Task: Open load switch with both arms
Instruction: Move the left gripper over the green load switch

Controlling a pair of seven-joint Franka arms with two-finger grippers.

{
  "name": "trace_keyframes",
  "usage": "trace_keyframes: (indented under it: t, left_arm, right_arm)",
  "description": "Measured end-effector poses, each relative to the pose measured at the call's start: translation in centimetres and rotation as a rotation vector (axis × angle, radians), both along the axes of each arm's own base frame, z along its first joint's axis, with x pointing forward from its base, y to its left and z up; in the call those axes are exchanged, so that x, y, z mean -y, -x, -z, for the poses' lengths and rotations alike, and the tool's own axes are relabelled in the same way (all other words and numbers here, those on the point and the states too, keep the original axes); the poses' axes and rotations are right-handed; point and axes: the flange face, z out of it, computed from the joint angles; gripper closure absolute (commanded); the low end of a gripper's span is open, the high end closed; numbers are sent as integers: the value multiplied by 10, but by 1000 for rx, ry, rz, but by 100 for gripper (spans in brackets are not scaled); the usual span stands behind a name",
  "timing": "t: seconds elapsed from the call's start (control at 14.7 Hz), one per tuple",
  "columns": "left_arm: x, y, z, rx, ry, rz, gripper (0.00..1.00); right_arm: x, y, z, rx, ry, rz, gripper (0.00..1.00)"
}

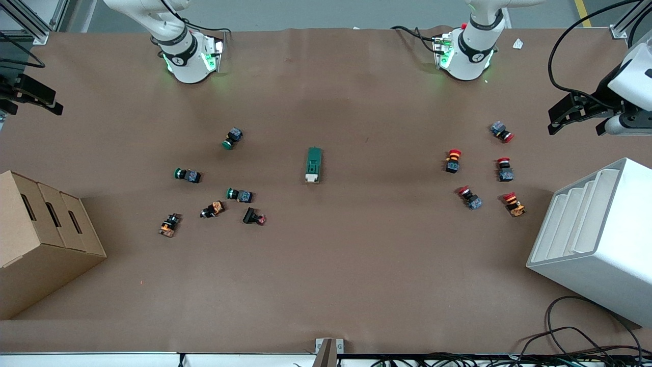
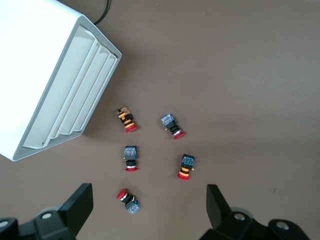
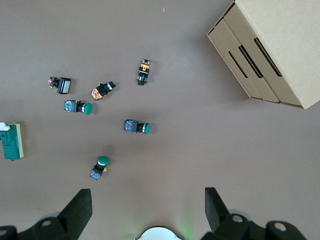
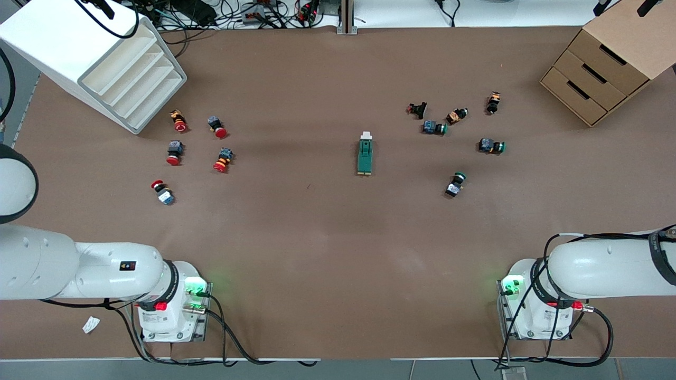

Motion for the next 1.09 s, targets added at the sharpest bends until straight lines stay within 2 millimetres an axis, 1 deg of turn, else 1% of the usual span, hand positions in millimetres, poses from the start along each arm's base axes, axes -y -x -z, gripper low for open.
trace_keyframes:
  t: [0.41,0.48,0.54,0.61,0.68,0.75,0.88,0.95,1.09]
  left_arm:
    - [4,0,-4,7,0,10,0]
    - [10,0,-2,2,2,21,0]
    - [24,-1,2,-6,4,45,0]
    - [46,-1,8,-16,4,74,0]
    - [76,0,16,-26,5,90,0]
    - [110,2,25,-33,8,90,0]
    - [185,11,48,-43,19,64,0]
    - [222,19,62,-46,24,44,0]
    - [286,38,94,-36,19,7,0]
  right_arm:
    - [0,0,0,1,0,0,0]
    - [0,0,0,1,0,0,0]
    - [0,0,0,1,0,0,0]
    - [0,0,0,1,0,0,0]
    - [0,0,0,1,0,0,0]
    - [0,0,0,1,0,0,0]
    - [0,0,0,1,0,0,0]
    - [0,0,0,1,0,0,0]
    - [0,0,0,1,0,0,0]
